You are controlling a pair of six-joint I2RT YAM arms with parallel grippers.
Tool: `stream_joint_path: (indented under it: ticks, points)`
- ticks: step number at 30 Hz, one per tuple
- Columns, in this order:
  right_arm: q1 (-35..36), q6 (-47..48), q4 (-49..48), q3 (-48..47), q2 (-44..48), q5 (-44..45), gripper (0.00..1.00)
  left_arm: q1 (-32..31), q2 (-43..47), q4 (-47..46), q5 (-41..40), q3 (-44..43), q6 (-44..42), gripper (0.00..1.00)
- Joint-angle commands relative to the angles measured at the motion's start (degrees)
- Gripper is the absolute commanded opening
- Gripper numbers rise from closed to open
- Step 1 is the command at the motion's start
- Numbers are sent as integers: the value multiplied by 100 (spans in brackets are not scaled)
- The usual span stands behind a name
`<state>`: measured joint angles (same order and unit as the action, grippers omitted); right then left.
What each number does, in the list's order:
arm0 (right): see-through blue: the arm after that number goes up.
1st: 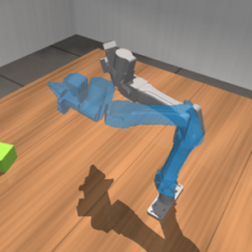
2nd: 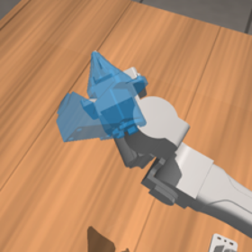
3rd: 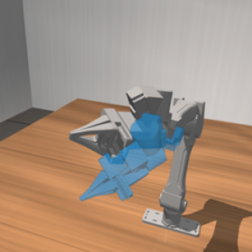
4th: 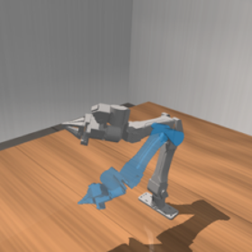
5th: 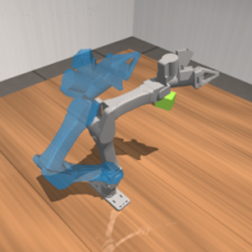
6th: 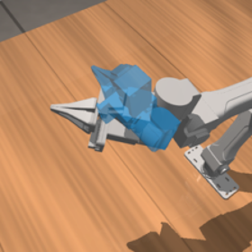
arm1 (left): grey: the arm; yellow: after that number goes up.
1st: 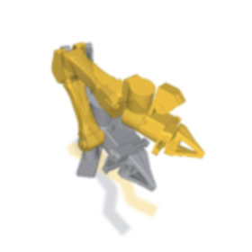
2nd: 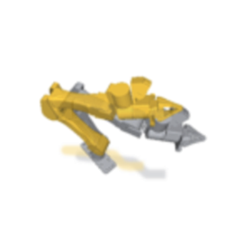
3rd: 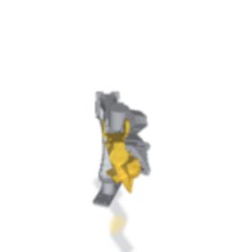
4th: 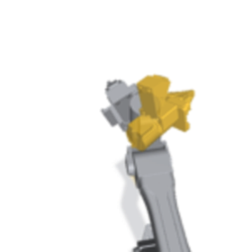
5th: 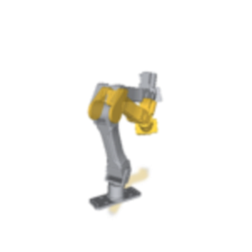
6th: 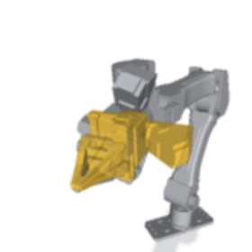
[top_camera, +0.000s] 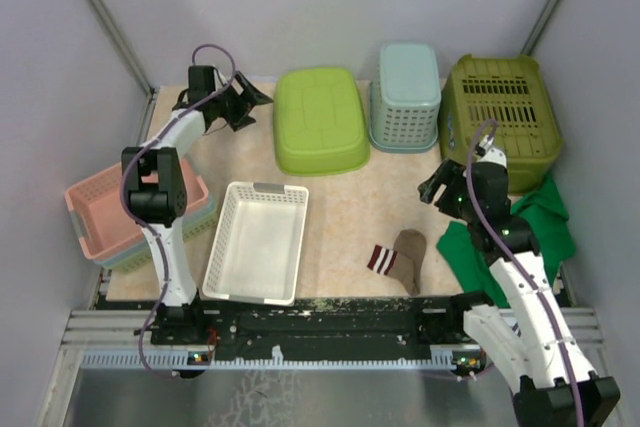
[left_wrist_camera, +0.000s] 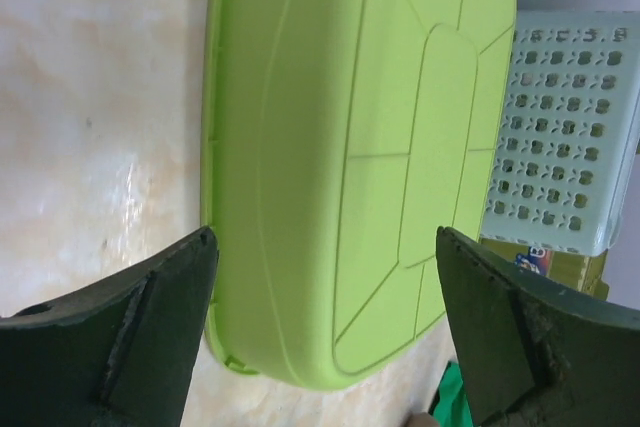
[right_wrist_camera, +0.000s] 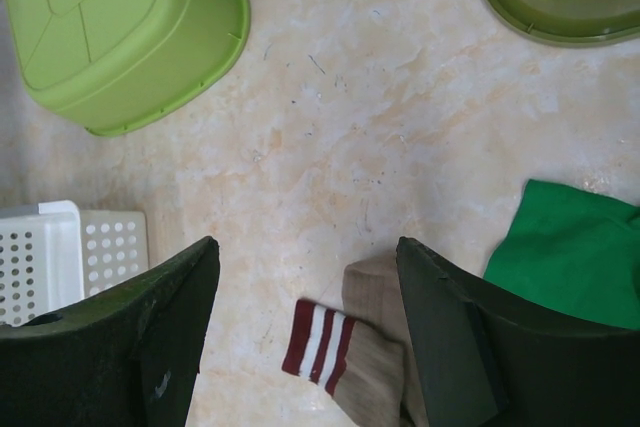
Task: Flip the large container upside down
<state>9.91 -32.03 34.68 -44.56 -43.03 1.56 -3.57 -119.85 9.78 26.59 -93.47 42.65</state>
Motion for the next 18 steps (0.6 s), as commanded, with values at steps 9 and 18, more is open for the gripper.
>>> stream_joint_path:
  ticks: [9, 18]
  points:
    - [-8, -66, 629, -411, 506, 281, 72, -269, -1774, 757, 129, -2247, -436, 93]
    - [-7, -205, 1260, -322, 1047, 356, 72, -417, -2396, 54, 637, -3008, -267, 91]
